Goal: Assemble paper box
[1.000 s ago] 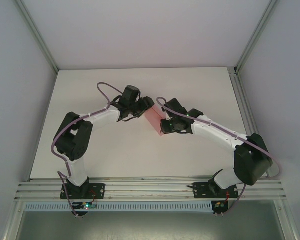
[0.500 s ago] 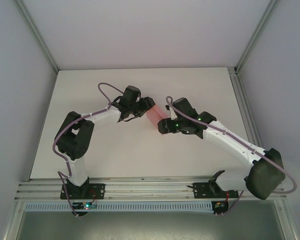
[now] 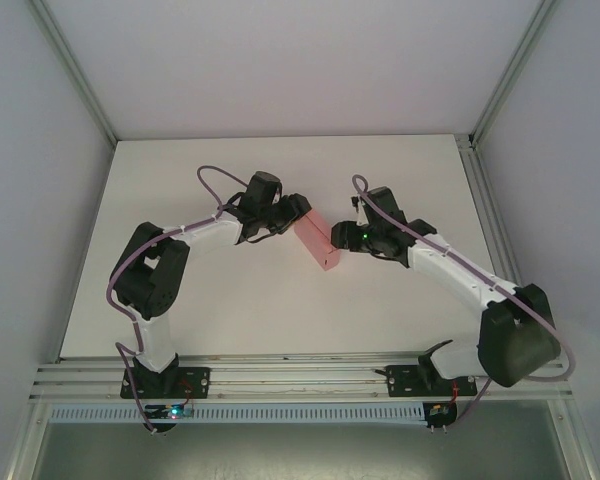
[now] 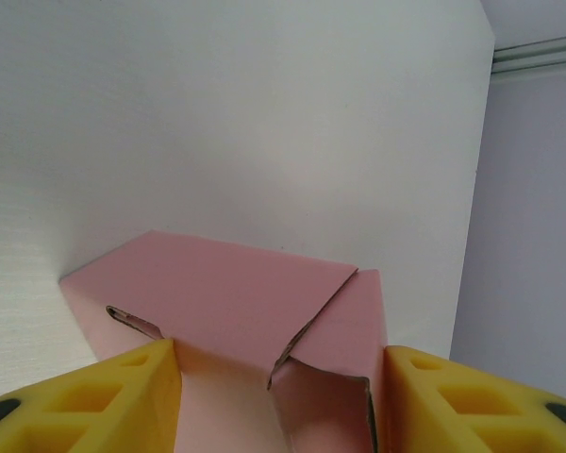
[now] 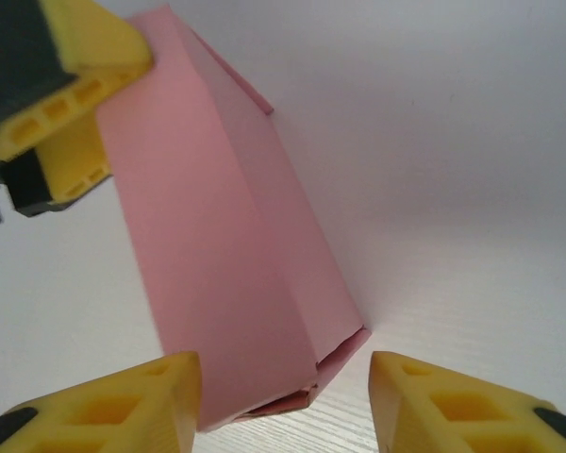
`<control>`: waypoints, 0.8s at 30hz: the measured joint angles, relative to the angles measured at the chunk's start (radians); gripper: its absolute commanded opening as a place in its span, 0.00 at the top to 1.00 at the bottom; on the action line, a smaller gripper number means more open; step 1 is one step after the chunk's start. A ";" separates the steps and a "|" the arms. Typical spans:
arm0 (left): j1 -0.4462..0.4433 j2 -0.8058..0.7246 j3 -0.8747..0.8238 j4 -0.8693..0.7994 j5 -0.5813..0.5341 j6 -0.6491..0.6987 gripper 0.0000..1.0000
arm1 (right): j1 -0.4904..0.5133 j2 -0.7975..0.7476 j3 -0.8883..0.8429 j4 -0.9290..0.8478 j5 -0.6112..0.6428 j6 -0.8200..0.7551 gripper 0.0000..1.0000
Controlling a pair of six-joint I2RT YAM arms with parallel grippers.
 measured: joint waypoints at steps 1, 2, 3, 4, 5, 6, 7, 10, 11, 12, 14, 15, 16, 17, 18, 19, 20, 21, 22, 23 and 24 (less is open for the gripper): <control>0.000 0.000 0.000 0.000 0.001 0.000 0.46 | 0.000 0.006 -0.013 0.006 -0.008 0.003 0.53; 0.000 0.001 -0.002 0.001 0.003 0.000 0.46 | 0.000 0.007 -0.024 0.017 -0.015 0.005 0.53; 0.000 0.001 -0.004 0.003 0.005 0.000 0.46 | 0.001 0.007 -0.036 0.032 -0.025 0.006 0.54; 0.000 0.001 -0.005 0.004 0.007 0.000 0.47 | 0.001 0.007 -0.047 0.047 -0.031 0.008 0.54; 0.000 0.001 -0.008 0.007 0.009 0.000 0.47 | 0.003 0.008 -0.060 0.061 -0.035 0.008 0.54; 0.000 0.001 -0.010 0.010 0.011 0.000 0.52 | 0.006 0.011 -0.073 0.078 -0.040 0.010 0.55; 0.000 0.001 -0.011 0.011 0.013 -0.001 0.57 | 0.008 0.016 -0.084 0.093 -0.047 0.013 0.56; 0.000 0.002 -0.013 0.019 0.014 0.008 0.61 | 0.010 0.024 -0.106 0.142 -0.064 0.035 0.59; 0.000 0.003 -0.013 0.022 0.014 0.009 0.61 | 0.010 0.024 -0.115 0.157 -0.067 0.042 0.60; 0.000 0.005 -0.014 0.026 0.013 0.010 0.65 | 0.009 0.023 -0.124 0.172 -0.071 0.054 0.62; 0.000 0.009 -0.018 0.043 0.010 0.011 0.75 | 0.009 0.021 -0.140 0.205 -0.079 0.073 0.63; 0.000 0.010 -0.021 0.056 0.010 0.012 0.80 | 0.009 0.022 -0.148 0.220 -0.082 0.083 0.63; 0.000 0.011 -0.024 0.066 0.009 0.013 0.84 | 0.009 0.022 -0.154 0.233 -0.086 0.089 0.64; 0.000 0.013 -0.027 0.080 0.009 0.012 0.85 | 0.009 0.022 -0.163 0.252 -0.092 0.100 0.64; 0.000 0.015 -0.030 0.092 0.007 0.011 0.90 | 0.009 0.022 -0.172 0.269 -0.098 0.108 0.65; 0.000 0.017 -0.034 0.105 0.007 0.010 0.94 | 0.009 0.022 -0.180 0.285 -0.103 0.114 0.67; 0.000 0.019 -0.038 0.117 0.006 0.005 0.97 | 0.009 0.022 -0.189 0.303 -0.109 0.120 0.68; 0.000 0.021 -0.043 0.129 0.007 0.006 0.99 | 0.009 0.022 -0.196 0.317 -0.112 0.126 0.68; 0.000 0.023 -0.046 0.140 0.006 0.006 1.00 | 0.009 0.022 -0.201 0.328 -0.115 0.129 0.68; 0.000 0.024 -0.048 0.146 0.006 0.005 1.00 | 0.009 0.022 -0.205 0.338 -0.117 0.132 0.68; 0.000 0.024 -0.048 0.149 0.006 0.005 1.00 | 0.009 0.022 -0.208 0.344 -0.118 0.135 0.68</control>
